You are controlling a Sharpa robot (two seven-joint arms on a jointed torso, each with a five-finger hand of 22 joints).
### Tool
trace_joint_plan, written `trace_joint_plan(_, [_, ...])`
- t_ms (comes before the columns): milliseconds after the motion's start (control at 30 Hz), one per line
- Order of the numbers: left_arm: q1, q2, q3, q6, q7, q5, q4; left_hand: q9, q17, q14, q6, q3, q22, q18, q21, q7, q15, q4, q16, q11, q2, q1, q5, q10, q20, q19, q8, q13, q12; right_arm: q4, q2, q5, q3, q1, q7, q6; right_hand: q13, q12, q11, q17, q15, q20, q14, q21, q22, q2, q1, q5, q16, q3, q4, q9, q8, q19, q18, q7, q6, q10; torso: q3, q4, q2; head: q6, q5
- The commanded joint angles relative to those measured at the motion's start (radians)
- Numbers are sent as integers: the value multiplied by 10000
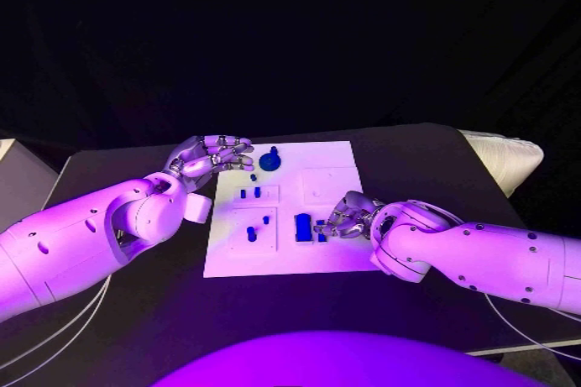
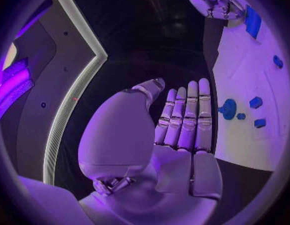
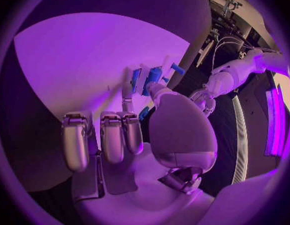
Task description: Assemble the parts on the task board
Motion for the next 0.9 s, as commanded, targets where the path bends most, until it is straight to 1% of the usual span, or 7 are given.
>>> trace_joint_plan(33, [-4, 20, 6, 158, 53, -25, 9, -8, 9, -62, 35, -10, -8, 82, -66, 6, 18, 33, -49, -7, 37, -52, 15, -60, 51, -21, 1, -6, 9, 34, -57, -36, -3, -11, 82, 109, 2633, 20, -46, 2627, -54, -72, 1043, 1, 2523, 36, -86, -34, 42, -77, 3, 14, 34, 956, -140, -23, 79, 1046, 8, -1, -3, -3, 2])
trace_joint_plan(133, [-5, 23, 6, 160, 52, -25, 7, -8, 9, -62, 35, -10, -8, 82, -66, 6, 18, 33, -49, -7, 37, -52, 15, -60, 51, -21, 1, -6, 9, 70, -123, -49, -4, -12, 116, 184, 2633, 20, -59, 2627, -69, -83, 1043, 8, 2525, -24, 357, -360, 42, -119, -48, -10, 63, 957, -142, -36, 55, 1046, 10, 0, 1, 2, 1])
trace_joint_plan(300, [-5, 25, 6, 159, 52, -25, 2, -8, 9, -62, 35, -10, -8, 82, -66, 6, 18, 33, -49, -7, 37, -52, 15, -60, 51, -21, 1, -6, 9, 175, -256, -93, -4, -34, 196, 361, 2633, 20, -62, 2627, -72, -91, 1043, 2, 2523, -191, 1505, -1489, 42, -384, -72, -79, 122, 955, -141, -38, 46, 1046, 14, -8, 0, -8, 14])
trace_joint_plan(400, [-6, 30, 6, 160, 54, -27, -4, -8, 9, -62, 35, -10, -8, 82, -66, 6, 18, 33, -49, -7, 37, -52, 15, -60, 51, -21, 1, -6, 9, 199, -290, -203, -4, -52, 182, 435, 2633, 20, -61, 2627, -72, -90, 1043, 10, 2525, -193, 1765, -1739, 42, -492, -67, -105, 134, 956, -142, -37, 51, 1046, 12, -13, -6, -9, 11])
trace_joint_plan(467, [-6, 37, 6, 165, 54, -29, -12, -8, 9, -62, 35, -10, -8, 82, -66, 6, 18, 33, -49, -7, 37, -52, 15, -60, 51, -21, 1, -6, 9, 161, -260, -310, -4, -60, 110, 435, 2633, 20, -73, 2627, -79, -95, 1043, 15, 2527, -62, 2193, -2229, 42, -524, -71, -142, 157, 957, -143, -51, 79, 1046, 10, -12, -8, -9, 13])
trace_joint_plan(633, [-7, 81, 6, 183, 52, -32, -30, -8, 9, -62, 35, -10, -8, 82, -66, 6, 18, 33, -49, -7, 37, -52, 15, -60, 51, -21, 1, -6, 9, -57, -55, -493, -4, -68, -12, 449, 2633, 20, -79, 2627, -82, -97, 1043, 6, 2524, 108, 2263, -2214, 42, -465, -39, -164, 164, 955, -141, -56, 91, 1046, 11, -1, -11, 0, -24])
trace_joint_plan(900, [-8, 83, 5, 181, 48, -33, -45, -8, 9, -62, 35, -10, -8, 82, -66, 6, 18, 33, -49, -7, 37, -52, 15, -60, 51, -21, 1, -6, 9, -208, 85, -555, -6, -119, -75, 434, 2633, 20, -77, 2627, -84, -100, 1043, -4, 2521, 167, 2203, -1888, 42, -456, -22, -201, 165, 953, -140, -53, 81, 1046, 8, 8, 3, -20, -9])
